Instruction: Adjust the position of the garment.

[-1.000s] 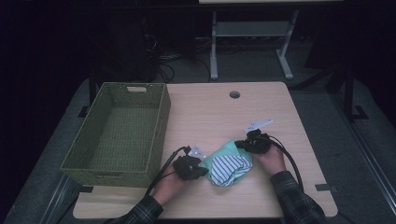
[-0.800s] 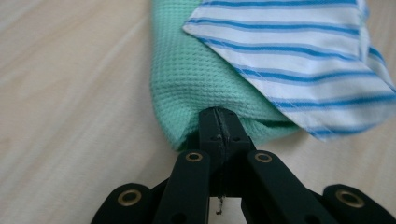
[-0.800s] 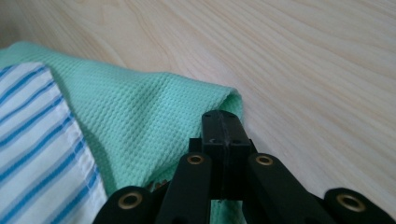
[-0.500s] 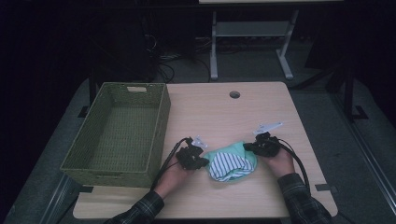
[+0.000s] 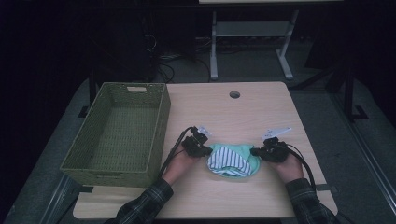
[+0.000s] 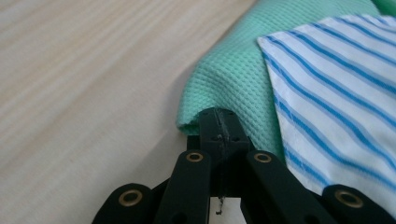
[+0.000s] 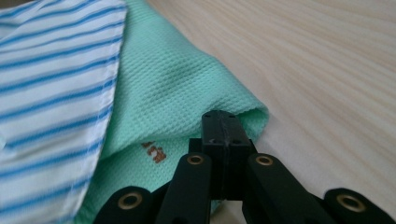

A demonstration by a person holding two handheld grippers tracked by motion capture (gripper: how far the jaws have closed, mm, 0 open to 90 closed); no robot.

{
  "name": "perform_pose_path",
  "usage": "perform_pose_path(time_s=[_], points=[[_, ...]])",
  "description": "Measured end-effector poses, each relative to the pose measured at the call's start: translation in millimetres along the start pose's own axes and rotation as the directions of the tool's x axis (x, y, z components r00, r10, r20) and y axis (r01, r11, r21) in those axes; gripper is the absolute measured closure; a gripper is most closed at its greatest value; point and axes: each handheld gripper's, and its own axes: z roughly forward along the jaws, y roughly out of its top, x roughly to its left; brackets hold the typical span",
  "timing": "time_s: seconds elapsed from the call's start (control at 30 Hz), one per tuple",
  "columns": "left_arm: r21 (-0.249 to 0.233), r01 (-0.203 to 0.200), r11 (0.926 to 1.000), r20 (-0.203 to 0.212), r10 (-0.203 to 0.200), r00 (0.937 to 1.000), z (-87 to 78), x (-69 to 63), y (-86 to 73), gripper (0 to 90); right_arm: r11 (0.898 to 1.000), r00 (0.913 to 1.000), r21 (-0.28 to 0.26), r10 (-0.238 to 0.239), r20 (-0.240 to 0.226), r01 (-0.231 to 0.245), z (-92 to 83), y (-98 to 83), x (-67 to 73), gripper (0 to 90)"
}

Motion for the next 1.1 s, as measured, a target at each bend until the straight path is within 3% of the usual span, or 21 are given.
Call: perform_pose_path(time_s=[0.23, 0.37, 0.47, 0.57, 0.67, 0.83, 1.1], points=[[-0.015, 0.019, 0.9997, 0.011, -0.019, 0.9998, 1.0, 8.9, 5.3, 89.8, 1.0, 0.9999, 0.003, -0.005, -0.009, 0.005, -7.9, -4.6, 6.8, 89.9], [-0.042, 0.029, 0.9987, 0.006, -0.028, 0.9996, -12.6, 9.9, 3.7, 89.2, 0.998, 1.0, -0.057, -0.004, 0.008, 0.004, -17.5, 2.0, 2.9, 89.9], [-0.056, 0.044, 0.9975, 0.009, -0.044, 0.999, -22.9, 7.9, 0.4, 85.1, 0.998, 0.9994, -0.06, 0.005, 0.035, -0.003, -18.9, 7.3, -5.5, 90.0], [-0.078, 0.064, 0.9949, 0.018, -0.063, 0.9979, -31.5, 4.0, -2.9, 78.3, 0.996, 0.9993, -0.086, 0.011, 0.035, -0.008, -16.5, 11.9, -13.7, 89.9], [-0.066, 0.048, 0.9967, 0.026, -0.046, 0.9986, -40.2, 1.6, -4.1, 69.5, 0.998, 0.9994, -0.061, 0.019, 0.03, -0.017, -8.5, 16.1, -18.9, 89.9], [-0.085, 0.057, 0.9948, 0.054, -0.052, 0.9972, -47.9, -7.2, -10.1, 54.4, 0.998, 0.9995, -0.052, 0.028, 0.012, -0.027, 3.3, 17.2, -25.4, 89.9], [-0.084, -0.002, 0.9965, 0.048, 0.006, 0.9988, -49.1, -25.0, -17.2, 31.3, 1.0, 0.9999, -0.011, 0.012, -0.002, -0.012, 2.7, 9.9, -21.2, 89.9]])
